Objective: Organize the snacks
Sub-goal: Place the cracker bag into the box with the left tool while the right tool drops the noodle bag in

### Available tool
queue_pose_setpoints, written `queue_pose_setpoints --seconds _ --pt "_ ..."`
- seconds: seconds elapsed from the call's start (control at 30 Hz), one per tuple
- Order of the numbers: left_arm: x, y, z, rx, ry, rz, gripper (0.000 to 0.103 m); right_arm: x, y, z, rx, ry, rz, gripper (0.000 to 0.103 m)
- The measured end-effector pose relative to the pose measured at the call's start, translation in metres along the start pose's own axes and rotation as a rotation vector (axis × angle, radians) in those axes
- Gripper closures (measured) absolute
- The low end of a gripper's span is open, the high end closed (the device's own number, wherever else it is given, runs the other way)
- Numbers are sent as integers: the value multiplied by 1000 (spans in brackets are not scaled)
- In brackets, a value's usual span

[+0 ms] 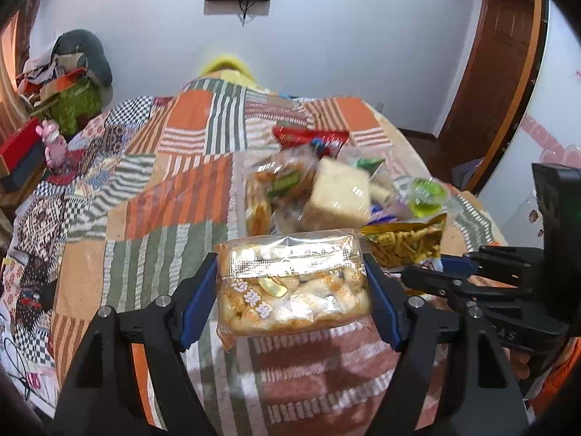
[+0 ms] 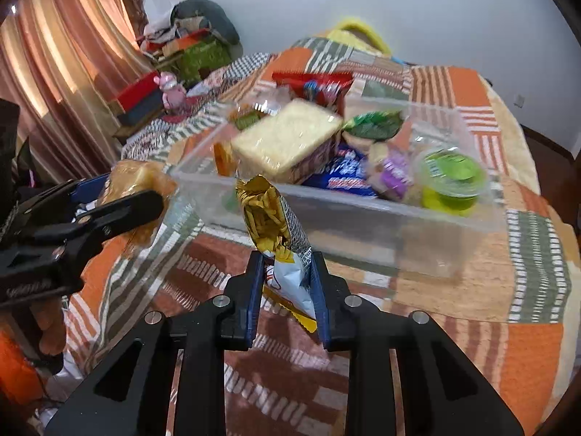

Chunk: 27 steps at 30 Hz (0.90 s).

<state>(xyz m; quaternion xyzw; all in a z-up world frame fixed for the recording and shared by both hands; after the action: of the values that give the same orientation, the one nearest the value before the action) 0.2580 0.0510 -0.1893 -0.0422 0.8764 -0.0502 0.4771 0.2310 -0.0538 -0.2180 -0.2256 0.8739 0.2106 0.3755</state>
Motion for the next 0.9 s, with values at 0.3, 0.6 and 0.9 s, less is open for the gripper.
queue_pose_setpoints --seconds 0.3,0.6,0.9 --pt "-44 -29 21 35 -58 20 28 -44 -29 -22 69 -134 43 80" --pt "-66 -48 69 32 -50 44 28 -67 -56 1 110 -137 89 80" --pt "-60 -53 99 33 -4 64 27 -58 -63 26 74 -70 136 76"
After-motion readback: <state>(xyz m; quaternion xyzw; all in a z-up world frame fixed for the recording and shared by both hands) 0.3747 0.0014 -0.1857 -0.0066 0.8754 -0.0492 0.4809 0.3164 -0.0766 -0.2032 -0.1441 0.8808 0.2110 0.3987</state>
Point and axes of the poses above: each gripper's, at about its wrist camera, not at the fingertips, and z roughly the way its jaws point, y to its left, x to its underside, the point moved 10 cm from there along z, roughly the way its jaws point, and after that the axes turned 11 degrees about -y, right-handed, at the moved point
